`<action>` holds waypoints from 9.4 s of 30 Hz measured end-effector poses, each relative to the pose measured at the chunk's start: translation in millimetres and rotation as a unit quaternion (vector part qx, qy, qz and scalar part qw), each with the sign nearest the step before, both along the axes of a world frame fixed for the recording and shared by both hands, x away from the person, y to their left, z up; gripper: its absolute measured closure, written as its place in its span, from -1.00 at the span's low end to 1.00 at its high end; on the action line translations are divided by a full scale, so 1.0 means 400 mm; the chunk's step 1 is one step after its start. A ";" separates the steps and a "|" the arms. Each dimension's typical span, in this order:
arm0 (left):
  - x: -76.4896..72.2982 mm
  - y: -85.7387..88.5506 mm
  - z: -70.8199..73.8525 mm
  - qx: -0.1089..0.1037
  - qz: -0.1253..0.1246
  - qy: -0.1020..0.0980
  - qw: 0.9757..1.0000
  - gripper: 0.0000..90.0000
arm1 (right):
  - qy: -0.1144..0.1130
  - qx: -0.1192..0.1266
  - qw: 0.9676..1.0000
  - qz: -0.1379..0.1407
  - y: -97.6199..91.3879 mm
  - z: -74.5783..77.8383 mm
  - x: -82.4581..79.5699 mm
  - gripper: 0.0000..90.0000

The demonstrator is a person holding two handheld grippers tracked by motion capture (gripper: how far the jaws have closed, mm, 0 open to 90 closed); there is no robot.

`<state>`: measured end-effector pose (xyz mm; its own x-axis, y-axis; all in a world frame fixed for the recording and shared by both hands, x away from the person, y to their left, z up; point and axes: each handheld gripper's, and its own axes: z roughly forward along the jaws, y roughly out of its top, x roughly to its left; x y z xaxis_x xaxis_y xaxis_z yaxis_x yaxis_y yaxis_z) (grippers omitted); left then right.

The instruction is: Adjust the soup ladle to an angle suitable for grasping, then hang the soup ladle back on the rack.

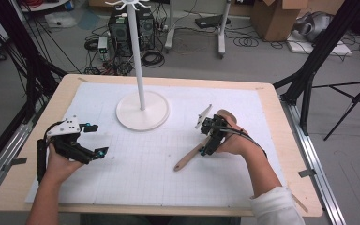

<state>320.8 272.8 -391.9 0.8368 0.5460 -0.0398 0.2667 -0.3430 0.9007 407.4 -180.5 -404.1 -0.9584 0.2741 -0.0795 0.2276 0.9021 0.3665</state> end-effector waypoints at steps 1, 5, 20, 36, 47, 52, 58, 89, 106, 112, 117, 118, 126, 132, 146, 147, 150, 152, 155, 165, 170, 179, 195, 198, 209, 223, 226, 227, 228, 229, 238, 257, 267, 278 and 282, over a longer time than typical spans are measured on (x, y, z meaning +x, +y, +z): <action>0.000 0.000 0.000 0.000 0.000 0.000 1.000 -0.96 | -0.001 -0.010 1.000 0.005 0.007 0.002 0.002 -0.98; -0.001 0.001 0.002 0.001 0.002 -0.002 1.000 -0.96 | 0.007 -0.020 1.000 0.017 0.026 0.004 0.006 -0.98; -0.005 0.006 0.009 -0.004 0.004 -0.007 1.000 -0.96 | 0.023 -0.070 0.997 0.038 0.037 -0.013 0.004 -0.38; -0.007 0.001 0.012 -0.002 0.000 -0.010 1.000 -0.96 | 0.025 -0.080 0.995 0.048 0.055 -0.003 -0.010 0.20; -0.007 0.002 0.012 -0.004 0.000 -0.010 1.000 -0.96 | 0.059 -0.065 0.996 0.014 0.046 0.003 0.000 0.61; -0.007 0.002 0.013 -0.003 -0.001 -0.011 1.000 -0.96 | 0.082 -0.045 0.995 -0.017 0.032 0.001 0.010 0.72; -0.007 0.001 0.012 -0.003 0.000 -0.010 1.000 -0.96 | 0.093 -0.017 0.995 -0.045 0.012 0.002 0.011 0.72; -0.011 0.004 0.022 -0.005 -0.005 -0.016 1.000 -0.96 | 0.035 0.046 0.997 -0.057 -0.024 0.056 -0.021 -0.31; -0.015 0.002 0.031 -0.007 -0.009 -0.020 1.000 -0.96 | -0.018 0.110 0.991 -0.069 -0.063 0.114 -0.066 -0.77; -0.015 0.003 0.031 -0.010 -0.011 -0.020 1.000 -0.96 | -0.019 0.113 0.991 -0.070 -0.065 0.115 -0.070 -0.79; -0.016 0.006 0.031 -0.009 -0.009 -0.021 1.000 -0.96 | -0.018 0.105 0.992 -0.073 -0.056 0.106 -0.062 -0.79; -0.016 0.007 0.032 -0.008 -0.009 -0.021 1.000 -0.96 | -0.019 0.103 0.992 -0.076 -0.054 0.104 -0.061 -0.78; -0.014 0.008 0.033 -0.010 -0.009 -0.022 1.000 -0.96 | -0.015 0.113 0.990 -0.080 -0.051 0.105 -0.054 -0.77; -0.016 0.010 0.034 -0.009 -0.006 -0.024 1.000 -0.96 | -0.016 0.103 0.991 -0.083 -0.050 0.097 -0.049 -0.77; -0.017 -0.004 0.033 -0.001 -0.005 -0.021 1.000 -0.96 | 0.025 0.046 0.996 -0.077 -0.006 0.041 -0.023 -0.48; -0.017 -0.004 0.033 -0.001 -0.005 -0.022 1.000 -0.96 | 0.029 0.042 0.996 -0.074 -0.004 0.038 -0.022 -0.48; -0.018 -0.004 0.032 -0.002 -0.005 -0.021 1.000 -0.96 | 0.042 0.023 0.997 -0.068 0.008 0.026 -0.021 -0.45; -0.018 -0.003 0.032 -0.001 -0.006 -0.021 1.000 -0.96 | 0.049 0.009 0.997 -0.065 0.017 0.016 -0.017 -0.44; -0.019 -0.002 0.033 -0.003 -0.008 -0.021 1.000 -0.96 | 0.046 -0.003 0.997 -0.064 0.024 0.008 -0.013 -0.44; -0.018 0.007 0.033 -0.004 -0.003 -0.022 1.000 -0.96 | 0.060 -0.021 0.997 -0.046 0.035 0.000 -0.005 -0.02; -0.019 0.005 0.035 -0.003 -0.005 -0.022 1.000 -0.96 | 0.055 -0.026 0.997 -0.048 0.034 -0.001 -0.005 0.09; -0.018 0.004 0.033 -0.003 -0.005 -0.022 1.000 -0.96 | 0.059 -0.037 0.996 -0.048 0.033 -0.010 -0.003 0.36; -0.021 0.007 0.037 -0.005 -0.002 -0.024 1.000 -0.96 | 0.051 -0.039 0.997 -0.049 0.038 0.001 -0.014 0.71; -0.021 0.009 0.039 -0.005 -0.002 -0.024 1.000 -0.96 | 0.044 0.000 0.997 -0.060 0.024 0.027 -0.016 0.72; -0.024 0.007 0.043 -0.006 -0.004 -0.027 1.000 -0.96 | 0.007 0.124 0.989 -0.083 -0.055 0.127 -0.041 0.72; -0.024 0.008 0.043 -0.006 -0.004 -0.027 1.000 -0.96 | -0.039 0.227 0.969 -0.091 -0.091 0.257 -0.048 0.72; -0.026 0.011 0.045 -0.007 -0.004 -0.028 1.000 -0.96 | -0.050 0.228 0.969 -0.082 -0.068 0.292 -0.040 0.71; -0.026 0.011 0.045 -0.007 -0.004 -0.028 1.000 -0.96 | -0.050 0.228 0.969 -0.082 -0.068 0.292 -0.040 0.71; -0.026 0.011 0.046 -0.007 -0.003 -0.028 1.000 -0.96 | -0.057 0.226 0.969 -0.077 -0.057 0.311 -0.035 0.72; -0.026 0.012 0.047 -0.006 -0.004 -0.029 1.000 -0.96 | -0.057 0.226 0.969 -0.077 -0.057 0.311 -0.035 0.72; -0.026 0.012 0.048 -0.007 -0.003 -0.029 1.000 -0.96 | -0.072 0.212 0.973 -0.059 0.004 0.411 -0.004 0.71; -0.026 0.022 0.049 -0.014 0.000 -0.031 0.999 -0.96 | -0.056 0.176 0.982 -0.049 0.097 0.540 0.082 0.71; -0.026 0.013 0.049 -0.013 -0.006 -0.030 0.999 -0.96 | -0.047 0.151 0.987 -0.039 0.129 0.589 0.119 0.71; -0.028 0.021 0.051 -0.014 -0.003 -0.032 0.999 -0.96 | -0.037 0.135 0.990 -0.031 0.161 0.634 0.158 0.71; -0.027 0.022 0.048 -0.014 -0.003 -0.031 0.999 -0.96 | -0.036 0.129 0.990 -0.032 0.168 0.640 0.173 0.71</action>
<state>310.1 281.5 -372.5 0.8411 0.5408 -0.0035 0.2088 -0.3187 0.9246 476.7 -113.4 -148.2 -0.9324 0.3552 -0.0669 0.2466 0.7604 0.6009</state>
